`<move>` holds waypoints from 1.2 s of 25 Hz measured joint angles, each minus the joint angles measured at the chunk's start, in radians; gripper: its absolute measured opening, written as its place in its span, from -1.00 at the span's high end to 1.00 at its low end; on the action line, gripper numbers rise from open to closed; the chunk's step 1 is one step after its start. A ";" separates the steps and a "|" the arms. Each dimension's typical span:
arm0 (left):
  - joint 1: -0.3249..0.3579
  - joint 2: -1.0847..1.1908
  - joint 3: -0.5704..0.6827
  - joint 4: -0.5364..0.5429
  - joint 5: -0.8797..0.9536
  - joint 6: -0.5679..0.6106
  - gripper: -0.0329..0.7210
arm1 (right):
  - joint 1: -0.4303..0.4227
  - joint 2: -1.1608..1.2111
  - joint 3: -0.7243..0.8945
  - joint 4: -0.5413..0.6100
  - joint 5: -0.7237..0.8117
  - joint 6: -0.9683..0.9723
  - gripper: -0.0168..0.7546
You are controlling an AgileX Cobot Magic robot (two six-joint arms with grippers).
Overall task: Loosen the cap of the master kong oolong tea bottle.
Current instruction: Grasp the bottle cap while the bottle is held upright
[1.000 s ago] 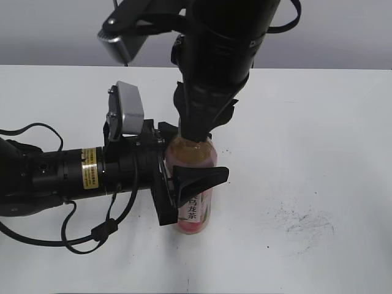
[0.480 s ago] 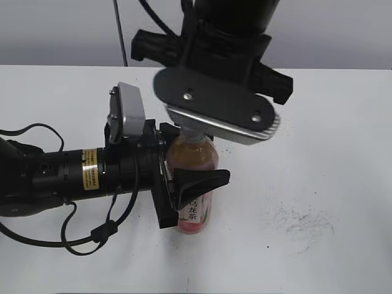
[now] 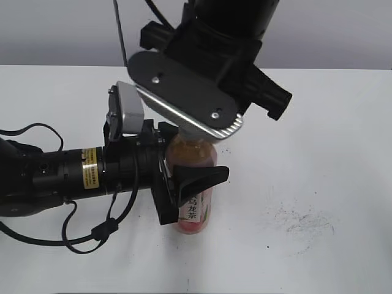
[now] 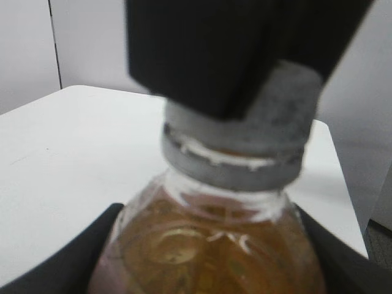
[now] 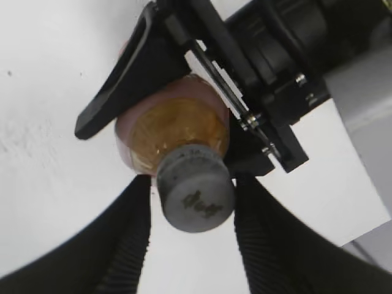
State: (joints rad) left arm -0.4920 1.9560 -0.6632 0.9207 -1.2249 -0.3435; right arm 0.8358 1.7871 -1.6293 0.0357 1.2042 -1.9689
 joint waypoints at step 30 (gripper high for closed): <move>0.000 0.000 0.001 -0.020 0.004 -0.013 -0.27 | 0.000 0.000 0.000 0.015 0.014 1.880 0.26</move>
State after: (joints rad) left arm -0.4920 1.9560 -0.6622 0.9006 -1.2212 -0.3561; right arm 0.8358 1.7871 -1.6293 0.0507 1.2185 -0.0885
